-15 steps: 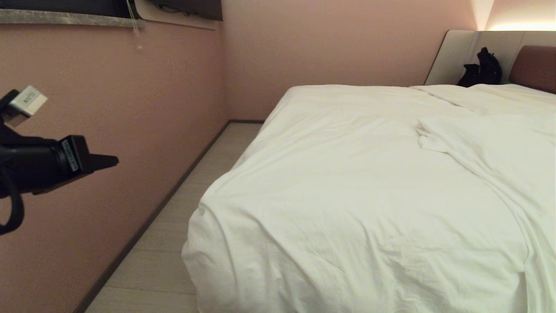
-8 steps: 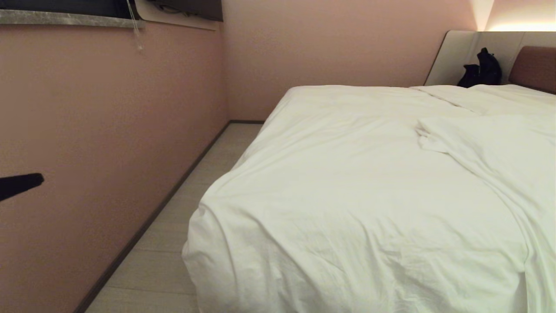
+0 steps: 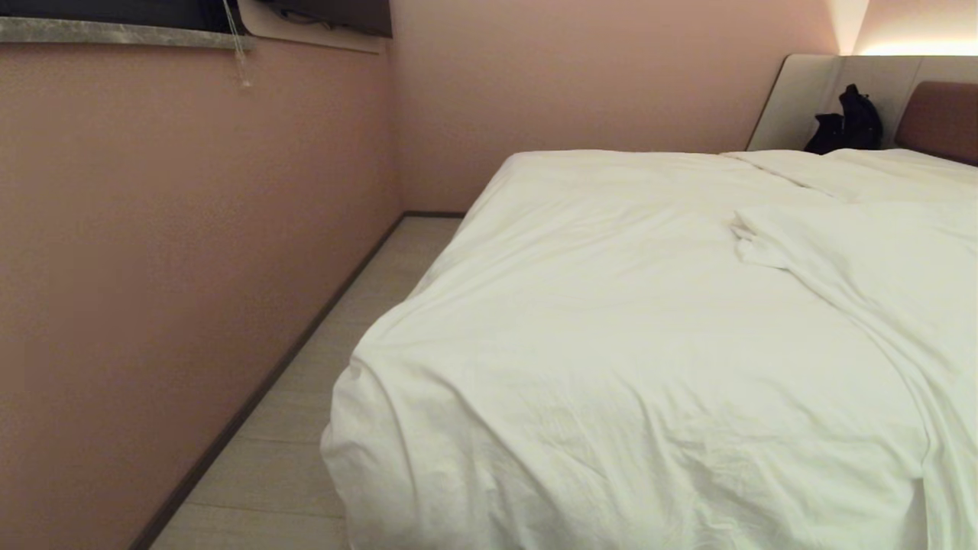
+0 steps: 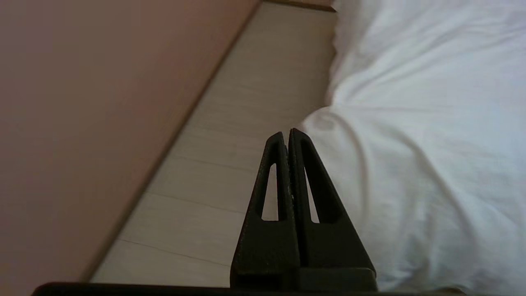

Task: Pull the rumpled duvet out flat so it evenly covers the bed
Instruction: Hold the folded corner of the quilt

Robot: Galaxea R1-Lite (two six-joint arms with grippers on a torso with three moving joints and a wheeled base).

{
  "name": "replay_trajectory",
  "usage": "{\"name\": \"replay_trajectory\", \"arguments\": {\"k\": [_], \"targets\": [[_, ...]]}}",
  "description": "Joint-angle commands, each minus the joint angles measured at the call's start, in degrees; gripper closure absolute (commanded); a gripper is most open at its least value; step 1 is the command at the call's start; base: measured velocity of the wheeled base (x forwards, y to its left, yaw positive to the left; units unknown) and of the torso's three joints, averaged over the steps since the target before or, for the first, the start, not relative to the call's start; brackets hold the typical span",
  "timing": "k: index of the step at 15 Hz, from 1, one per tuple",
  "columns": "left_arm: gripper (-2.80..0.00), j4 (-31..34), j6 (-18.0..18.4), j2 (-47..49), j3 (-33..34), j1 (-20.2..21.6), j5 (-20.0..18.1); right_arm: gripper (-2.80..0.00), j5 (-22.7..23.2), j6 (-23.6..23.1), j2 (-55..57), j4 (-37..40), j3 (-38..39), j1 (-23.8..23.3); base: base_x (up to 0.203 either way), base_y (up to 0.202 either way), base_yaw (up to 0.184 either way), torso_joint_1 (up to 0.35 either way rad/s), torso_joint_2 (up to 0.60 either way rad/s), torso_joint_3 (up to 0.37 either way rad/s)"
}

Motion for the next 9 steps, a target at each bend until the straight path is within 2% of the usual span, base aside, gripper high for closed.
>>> {"name": "replay_trajectory", "arguments": {"k": [1, 4, 7, 9], "targets": [[0.00, -0.05, 1.72, -7.16, 3.16, -0.48, 1.65, 0.00, 0.00, 0.00, 0.07, -0.02, 0.00, -0.02, 0.000, 0.000, 0.000, 0.000, 0.00, 0.000], [0.00, -1.10, 7.04, -16.89, 8.86, -1.06, 1.70, 0.00, 0.00, 0.00, 0.07, -0.02, 0.00, -0.02, 0.000, 0.000, 0.000, 0.000, 0.00, 0.000], [0.00, -6.79, 10.71, -21.57, 16.10, -0.17, 1.58, 0.00, 0.00, 0.00, 0.07, -0.02, 0.00, -0.02, 0.000, 0.000, 0.000, 0.000, 0.00, 0.000], [0.00, -7.63, 13.46, -24.74, 19.33, 0.40, 1.45, 0.00, 0.00, 0.00, 0.07, -0.02, 0.00, -0.02, 0.000, 0.000, 0.000, 0.000, 0.00, 0.000]]}}
